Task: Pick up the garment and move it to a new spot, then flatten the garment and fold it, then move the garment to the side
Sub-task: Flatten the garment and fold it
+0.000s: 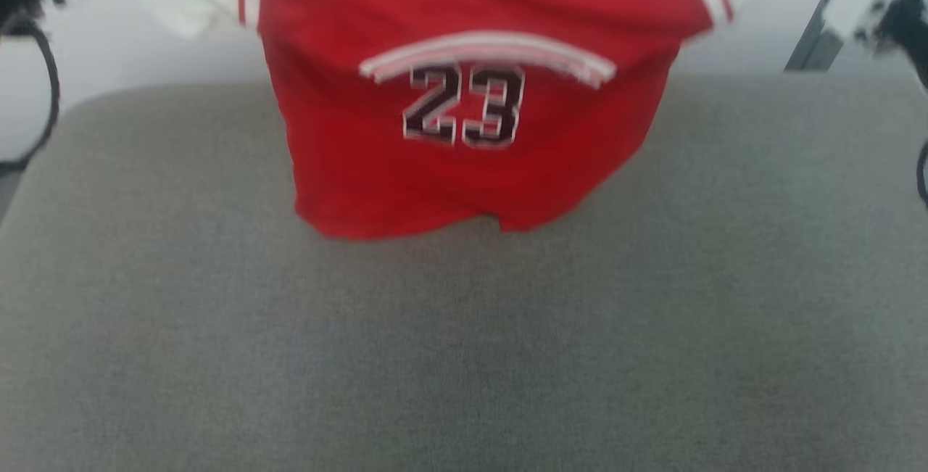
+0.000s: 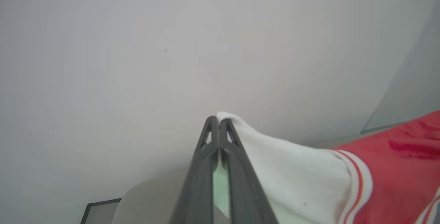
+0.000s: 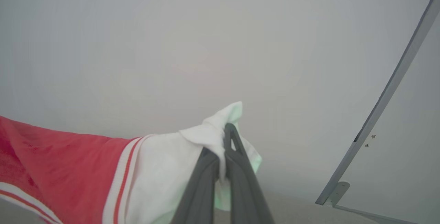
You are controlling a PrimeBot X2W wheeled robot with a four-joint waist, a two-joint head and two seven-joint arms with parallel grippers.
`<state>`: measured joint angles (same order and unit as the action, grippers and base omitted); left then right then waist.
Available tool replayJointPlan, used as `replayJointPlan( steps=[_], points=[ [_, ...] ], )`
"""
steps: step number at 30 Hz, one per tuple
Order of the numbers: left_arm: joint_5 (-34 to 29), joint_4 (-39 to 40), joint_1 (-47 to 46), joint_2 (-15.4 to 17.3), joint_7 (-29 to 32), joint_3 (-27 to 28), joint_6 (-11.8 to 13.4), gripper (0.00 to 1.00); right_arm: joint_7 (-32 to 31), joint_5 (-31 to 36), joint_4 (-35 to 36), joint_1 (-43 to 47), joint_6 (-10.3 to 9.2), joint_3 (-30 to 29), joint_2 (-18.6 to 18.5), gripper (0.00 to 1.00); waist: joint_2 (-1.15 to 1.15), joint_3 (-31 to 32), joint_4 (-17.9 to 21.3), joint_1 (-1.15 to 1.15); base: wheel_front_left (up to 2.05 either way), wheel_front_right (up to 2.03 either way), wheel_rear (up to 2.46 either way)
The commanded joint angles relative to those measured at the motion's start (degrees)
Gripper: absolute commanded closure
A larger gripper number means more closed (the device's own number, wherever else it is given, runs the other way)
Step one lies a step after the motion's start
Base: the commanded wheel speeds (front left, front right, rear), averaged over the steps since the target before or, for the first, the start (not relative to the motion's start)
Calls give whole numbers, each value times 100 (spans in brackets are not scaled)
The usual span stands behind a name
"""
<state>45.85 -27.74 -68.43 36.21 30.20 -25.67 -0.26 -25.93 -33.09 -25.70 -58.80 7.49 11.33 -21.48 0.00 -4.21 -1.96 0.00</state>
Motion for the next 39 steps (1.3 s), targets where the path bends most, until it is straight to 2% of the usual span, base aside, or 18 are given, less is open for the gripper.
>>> replayJointPlan(
  steps=[1,10,17,21,23,25,29,32,39],
  points=[
    [-94,-64,-218,-45,-148,11,-56,100,204,177,-99,-208,0,11,60,100,0,-331,-10,0,0,0,0],
    [-538,-856,-1488,-430,-1355,26,-314,100,1913,1322,-1041,-1673,0,-112,551,100,0,-1509,-31,0,0,0,0],
    [-990,-1476,-2453,-638,-3014,45,-460,100,3454,2430,-1774,-2663,-1,-397,749,100,0,-2112,-108,0,0,0,0],
    [-1071,-1951,-2634,-813,-3822,-9,-573,100,3876,3066,-2213,-2966,-1,-482,822,100,0,-2289,-179,0,0,0,0],
    [-1034,-2270,-2528,-879,-3938,-90,-626,100,3924,3219,-2465,-2970,-1,-504,870,100,0,-2333,-208,0,0,0,0],
    [-948,-2596,-2371,-974,-3919,-172,-668,100,3876,3259,-2749,-2875,-1,-463,964,100,0,-2347,-235,0,0,0,0],
    [-748,-3061,-2022,-1111,-3665,-391,-713,100,3680,2928,-3234,-2603,-1,-436,1105,100,0,-2311,-263,0,0,0,0],
    [-608,-3132,-1798,-1179,-3438,-520,-724,100,3505,2756,-3400,-2424,-1,-247,1159,100,0,-2259,-268,0,0,0,0],
    [109,-2807,-875,-966,-2147,-1081,-724,100,2602,1783,-3377,-1645,-1,526,1020,100,0,-1903,-267,0,0,0,0]
  ],
)
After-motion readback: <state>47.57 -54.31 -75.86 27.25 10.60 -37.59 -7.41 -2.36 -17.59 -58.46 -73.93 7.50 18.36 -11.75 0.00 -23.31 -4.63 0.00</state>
